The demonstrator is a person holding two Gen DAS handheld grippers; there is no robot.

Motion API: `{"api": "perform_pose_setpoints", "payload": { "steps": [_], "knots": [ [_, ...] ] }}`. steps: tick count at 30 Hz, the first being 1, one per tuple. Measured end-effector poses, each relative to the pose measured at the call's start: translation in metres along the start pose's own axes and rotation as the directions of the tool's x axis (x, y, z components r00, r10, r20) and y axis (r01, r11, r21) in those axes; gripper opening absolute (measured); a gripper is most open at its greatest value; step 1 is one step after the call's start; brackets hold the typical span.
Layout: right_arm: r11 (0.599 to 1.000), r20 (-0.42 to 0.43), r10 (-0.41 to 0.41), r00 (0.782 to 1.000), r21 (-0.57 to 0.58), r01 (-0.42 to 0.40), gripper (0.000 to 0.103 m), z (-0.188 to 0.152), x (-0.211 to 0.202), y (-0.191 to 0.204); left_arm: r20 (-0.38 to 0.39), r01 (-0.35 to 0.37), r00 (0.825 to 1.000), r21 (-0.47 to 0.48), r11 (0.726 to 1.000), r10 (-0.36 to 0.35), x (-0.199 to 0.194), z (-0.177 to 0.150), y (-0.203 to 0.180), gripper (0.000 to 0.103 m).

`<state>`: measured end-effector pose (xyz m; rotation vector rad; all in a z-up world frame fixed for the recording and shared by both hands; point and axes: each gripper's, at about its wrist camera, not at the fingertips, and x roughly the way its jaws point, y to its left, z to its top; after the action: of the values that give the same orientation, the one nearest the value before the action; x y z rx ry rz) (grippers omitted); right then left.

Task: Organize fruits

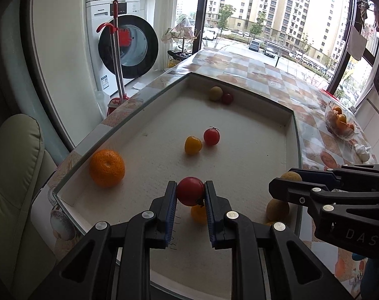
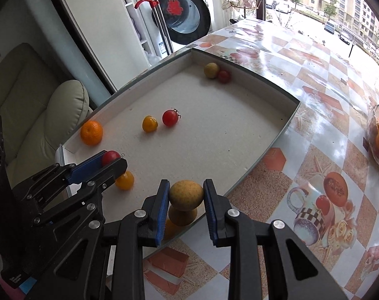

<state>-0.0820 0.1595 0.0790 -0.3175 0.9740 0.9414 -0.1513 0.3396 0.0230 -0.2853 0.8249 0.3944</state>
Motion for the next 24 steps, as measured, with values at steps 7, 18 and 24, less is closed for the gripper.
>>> {"api": "perform_pose_setpoints", "payload": {
  "steps": [7,18,24],
  "knots": [
    [1.000,-0.015,-0.021,1.000,-0.013,0.021,0.033,0.006,0.007,0.000,-0.014,-0.015,1.000,0.006,1.000,0.015,0.006,0.006,-0.003,0.029],
    [0.991,0.049,-0.133,0.990,0.030,0.132,0.085,0.011,-0.014,-0.010,0.001,-0.060,0.998,-0.020,0.998,0.060,0.002,0.006,0.003,0.082],
    [0.981,-0.016,-0.175,0.984,0.087,0.176,0.088,0.003,-0.007,-0.024,-0.020,-0.115,0.993,0.008,0.993,0.115,0.006,0.003,-0.002,0.103]
  ]
}}
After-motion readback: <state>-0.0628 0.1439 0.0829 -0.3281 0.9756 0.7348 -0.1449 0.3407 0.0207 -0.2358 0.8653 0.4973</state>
